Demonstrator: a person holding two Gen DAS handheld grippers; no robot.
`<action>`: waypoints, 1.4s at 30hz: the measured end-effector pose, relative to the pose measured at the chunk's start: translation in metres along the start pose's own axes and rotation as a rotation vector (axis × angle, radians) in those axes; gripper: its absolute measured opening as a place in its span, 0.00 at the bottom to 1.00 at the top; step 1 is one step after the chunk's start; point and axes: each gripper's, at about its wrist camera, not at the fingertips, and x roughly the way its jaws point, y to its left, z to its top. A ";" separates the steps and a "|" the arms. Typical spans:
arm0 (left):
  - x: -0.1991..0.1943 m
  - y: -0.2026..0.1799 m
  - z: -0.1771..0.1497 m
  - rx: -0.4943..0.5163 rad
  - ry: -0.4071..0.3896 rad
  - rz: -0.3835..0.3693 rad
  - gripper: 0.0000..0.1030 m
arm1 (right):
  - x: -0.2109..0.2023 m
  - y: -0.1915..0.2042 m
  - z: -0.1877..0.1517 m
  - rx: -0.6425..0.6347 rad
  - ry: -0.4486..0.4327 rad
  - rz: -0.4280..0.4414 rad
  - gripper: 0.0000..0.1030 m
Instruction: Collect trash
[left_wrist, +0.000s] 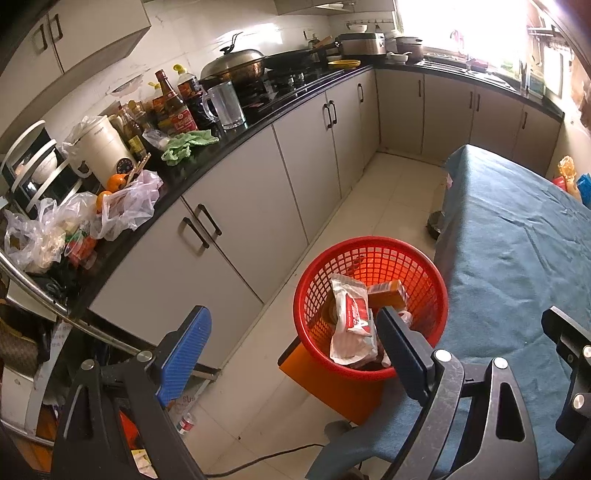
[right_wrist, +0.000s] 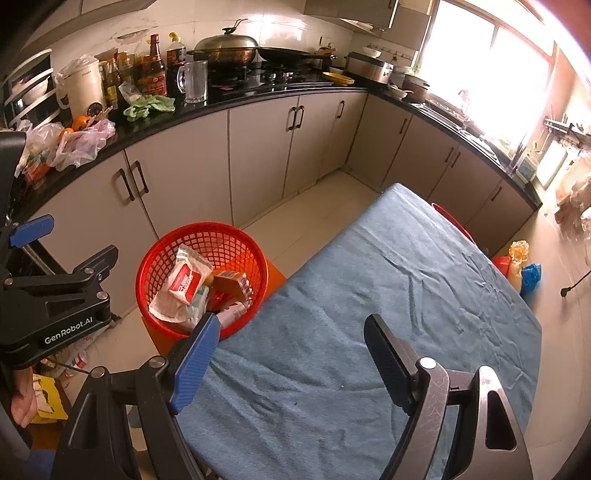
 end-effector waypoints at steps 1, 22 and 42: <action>0.000 0.001 0.000 -0.003 0.000 0.000 0.87 | 0.000 0.001 0.000 -0.004 0.000 0.000 0.81; 0.005 0.000 -0.004 -0.013 0.006 -0.011 0.87 | 0.001 0.006 0.000 -0.017 0.003 -0.004 0.82; 0.007 -0.006 -0.003 -0.006 0.005 -0.018 0.87 | 0.002 0.002 -0.006 -0.020 0.013 -0.004 0.82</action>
